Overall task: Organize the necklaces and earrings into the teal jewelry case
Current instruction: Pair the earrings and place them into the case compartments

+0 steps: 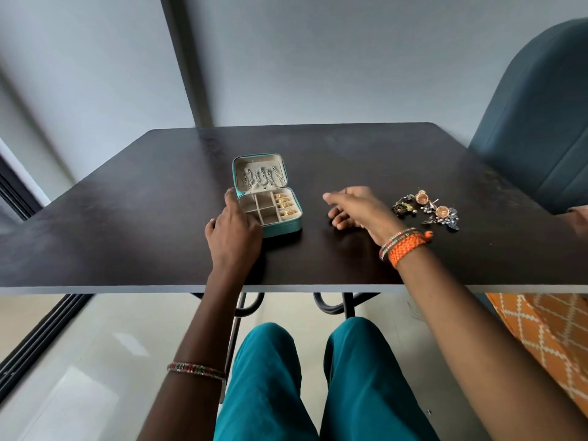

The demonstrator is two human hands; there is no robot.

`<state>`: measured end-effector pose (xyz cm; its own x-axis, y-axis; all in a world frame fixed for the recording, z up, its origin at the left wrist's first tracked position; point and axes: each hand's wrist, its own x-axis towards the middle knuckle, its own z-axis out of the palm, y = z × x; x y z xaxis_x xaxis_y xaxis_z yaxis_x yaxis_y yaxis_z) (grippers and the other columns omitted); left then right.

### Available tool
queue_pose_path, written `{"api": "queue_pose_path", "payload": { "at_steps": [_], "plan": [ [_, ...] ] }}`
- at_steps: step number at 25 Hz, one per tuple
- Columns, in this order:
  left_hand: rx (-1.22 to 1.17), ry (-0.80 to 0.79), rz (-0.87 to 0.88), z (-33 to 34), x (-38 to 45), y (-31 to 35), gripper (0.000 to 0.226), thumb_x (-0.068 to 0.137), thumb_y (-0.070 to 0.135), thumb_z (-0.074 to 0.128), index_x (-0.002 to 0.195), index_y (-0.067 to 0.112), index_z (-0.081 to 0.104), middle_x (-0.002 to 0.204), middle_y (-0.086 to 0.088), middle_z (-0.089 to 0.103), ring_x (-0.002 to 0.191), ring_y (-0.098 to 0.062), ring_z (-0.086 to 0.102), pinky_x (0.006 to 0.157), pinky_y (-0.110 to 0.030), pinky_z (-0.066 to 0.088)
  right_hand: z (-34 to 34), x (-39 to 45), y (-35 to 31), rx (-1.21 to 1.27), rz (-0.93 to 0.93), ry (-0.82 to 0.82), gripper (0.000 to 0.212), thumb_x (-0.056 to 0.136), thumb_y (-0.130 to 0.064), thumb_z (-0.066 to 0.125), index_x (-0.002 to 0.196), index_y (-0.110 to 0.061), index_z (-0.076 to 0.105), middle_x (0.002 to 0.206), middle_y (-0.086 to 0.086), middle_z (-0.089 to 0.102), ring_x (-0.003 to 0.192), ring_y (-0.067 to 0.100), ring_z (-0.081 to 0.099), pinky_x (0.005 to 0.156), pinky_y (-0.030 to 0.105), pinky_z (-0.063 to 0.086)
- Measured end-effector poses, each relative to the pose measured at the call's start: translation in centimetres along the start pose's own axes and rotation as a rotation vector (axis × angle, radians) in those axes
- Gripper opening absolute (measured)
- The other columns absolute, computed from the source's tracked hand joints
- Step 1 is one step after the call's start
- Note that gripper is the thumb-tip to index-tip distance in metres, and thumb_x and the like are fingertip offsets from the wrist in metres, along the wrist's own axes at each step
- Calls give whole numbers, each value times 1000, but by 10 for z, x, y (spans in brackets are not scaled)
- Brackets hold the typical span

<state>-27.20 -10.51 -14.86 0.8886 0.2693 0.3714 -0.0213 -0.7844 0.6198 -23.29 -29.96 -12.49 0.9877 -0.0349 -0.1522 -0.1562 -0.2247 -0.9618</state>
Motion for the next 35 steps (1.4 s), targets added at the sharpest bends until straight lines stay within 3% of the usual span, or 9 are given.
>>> {"api": "queue_pose_path", "payload": {
  "at_steps": [7,9,12,14,18,22,26,31,35],
  "plan": [
    [74,281,273,0,12,8,39,72,0,49,106,11,64,116,-11,61,102,-35,55,86,-43,42,-15,-34,17,-27,-119,10,16,89,-1,53,77,-8,61,66,7,60,51,13,57,47,19,49],
    [116,290,481,9,4,28,34,69,4,50,98,12,66,108,-10,64,100,-33,55,88,-43,40,-23,-43,24,-102,-266,220,14,86,-4,56,75,-11,63,67,3,62,57,14,58,51,23,49],
    [94,172,719,32,-12,63,35,70,12,44,98,13,66,103,-7,65,100,-31,55,87,-43,45,-49,-50,36,-663,-381,758,7,77,-21,63,82,-21,66,92,2,64,95,25,55,79,33,41],
    [21,-68,677,52,-19,88,36,78,13,44,110,12,62,110,-10,64,104,-33,55,84,-42,47,-77,-48,44,-863,-241,819,22,75,-34,64,95,-26,64,113,5,55,115,31,41,92,40,30],
    [86,-420,481,102,-18,125,44,91,43,52,126,16,49,125,-8,55,121,-30,44,95,-42,36,-118,-37,62,-934,-113,492,32,87,-46,57,116,-35,62,129,4,52,121,32,39,98,41,29],
    [20,-418,521,128,-7,146,30,90,32,53,118,21,58,119,-5,57,116,-29,48,90,-39,37,-135,-29,63,-648,-346,358,17,87,-18,63,98,-28,70,115,0,64,115,24,51,100,37,38],
    [-143,-444,504,131,-3,144,29,82,16,55,108,25,64,110,0,66,106,-26,55,90,-38,44,-146,-28,67,-357,-392,416,37,81,11,55,94,-20,70,105,-4,68,104,9,60,88,18,44],
    [-484,-534,371,121,-4,142,33,80,14,59,112,20,61,105,8,63,70,2,58,71,-16,46,-152,-21,70,-25,-387,532,29,79,4,60,85,-23,68,90,-2,69,85,11,62,74,23,49],
    [-718,-514,157,123,5,141,32,72,23,52,102,17,63,94,0,67,80,-12,63,73,-22,51,-158,-6,69,-246,-408,619,28,83,-3,56,76,-27,68,78,-7,68,72,7,62,65,26,49]
  ]
}}
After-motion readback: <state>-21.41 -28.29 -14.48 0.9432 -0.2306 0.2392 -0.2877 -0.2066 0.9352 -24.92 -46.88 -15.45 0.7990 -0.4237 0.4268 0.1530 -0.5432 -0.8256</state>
